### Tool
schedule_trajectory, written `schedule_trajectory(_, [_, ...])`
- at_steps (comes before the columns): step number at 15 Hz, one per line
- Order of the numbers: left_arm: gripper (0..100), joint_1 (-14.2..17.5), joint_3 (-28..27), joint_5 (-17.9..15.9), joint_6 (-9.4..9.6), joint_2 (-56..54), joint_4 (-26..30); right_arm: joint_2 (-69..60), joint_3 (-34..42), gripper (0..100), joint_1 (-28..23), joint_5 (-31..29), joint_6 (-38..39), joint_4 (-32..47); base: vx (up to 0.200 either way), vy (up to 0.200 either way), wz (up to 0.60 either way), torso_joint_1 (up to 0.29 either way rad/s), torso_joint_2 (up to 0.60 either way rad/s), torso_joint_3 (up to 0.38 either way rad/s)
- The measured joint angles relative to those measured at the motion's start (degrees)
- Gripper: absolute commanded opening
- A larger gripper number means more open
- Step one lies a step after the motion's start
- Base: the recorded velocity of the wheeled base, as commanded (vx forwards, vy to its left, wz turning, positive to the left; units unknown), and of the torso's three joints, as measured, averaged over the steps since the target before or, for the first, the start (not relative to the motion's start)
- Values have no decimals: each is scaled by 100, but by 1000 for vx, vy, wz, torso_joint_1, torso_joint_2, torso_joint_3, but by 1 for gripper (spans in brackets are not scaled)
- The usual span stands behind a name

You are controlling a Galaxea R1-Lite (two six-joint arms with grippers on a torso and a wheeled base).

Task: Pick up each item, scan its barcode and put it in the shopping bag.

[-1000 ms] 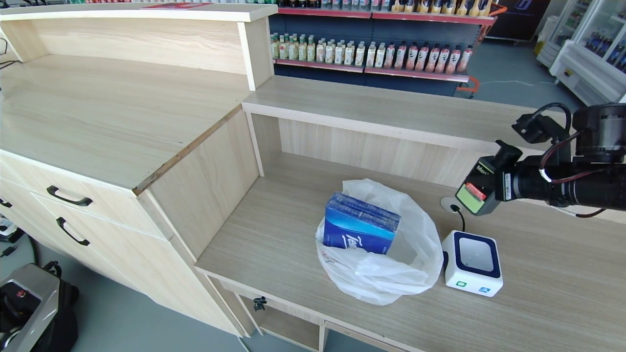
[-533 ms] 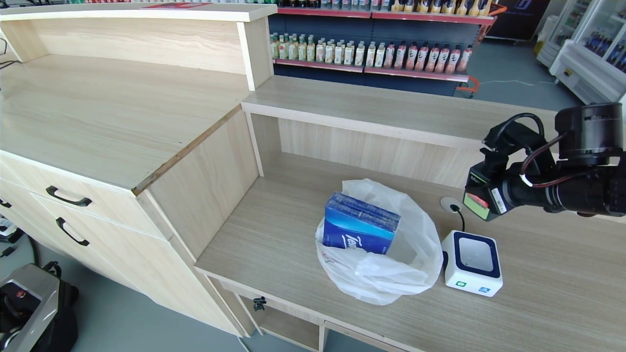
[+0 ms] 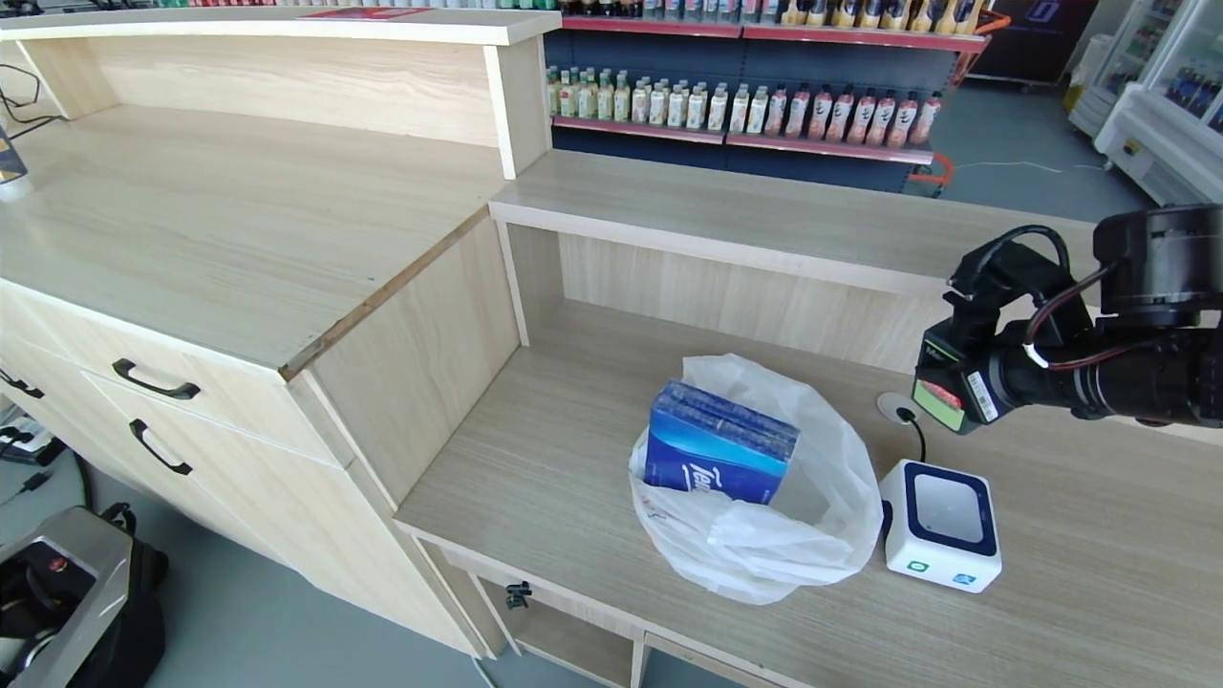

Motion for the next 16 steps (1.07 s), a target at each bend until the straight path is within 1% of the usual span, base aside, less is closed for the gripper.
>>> schedule_trajectory(2, [100,-7,0,2,0,0,4,46,-2,0,16,72,9,60,0,0,0,0,0,0])
schedule_trajectory(3, [100,-7,0,5,-1,0,4,94,-2,0,0,289,50,46,0,0,0,0,0,0])
schedule_trajectory(5, [100,-7,0,2,-1,0,2,240,-17,0,-146,1000,145,-28,0,0,0,0,0,0])
schedule_trajectory(6, [100,0,0,0,-1,-2,2,339,-37,0,-215,1203,160,-50,0,0,0,0,0,0])
schedule_trajectory(12, [100,-2,0,0,-1,0,2,1152,-129,0,-444,2314,171,-789,0,0,0,0,0,0])
schedule_trajectory(14, [100,-7,0,0,-1,-2,4,1395,-102,0,-513,2393,160,-995,0,0,0,0,0,0])
schedule_trajectory(16, [100,-7,0,0,0,0,4,1610,-11,0,-584,2714,140,-1150,0,0,0,0,0,0])
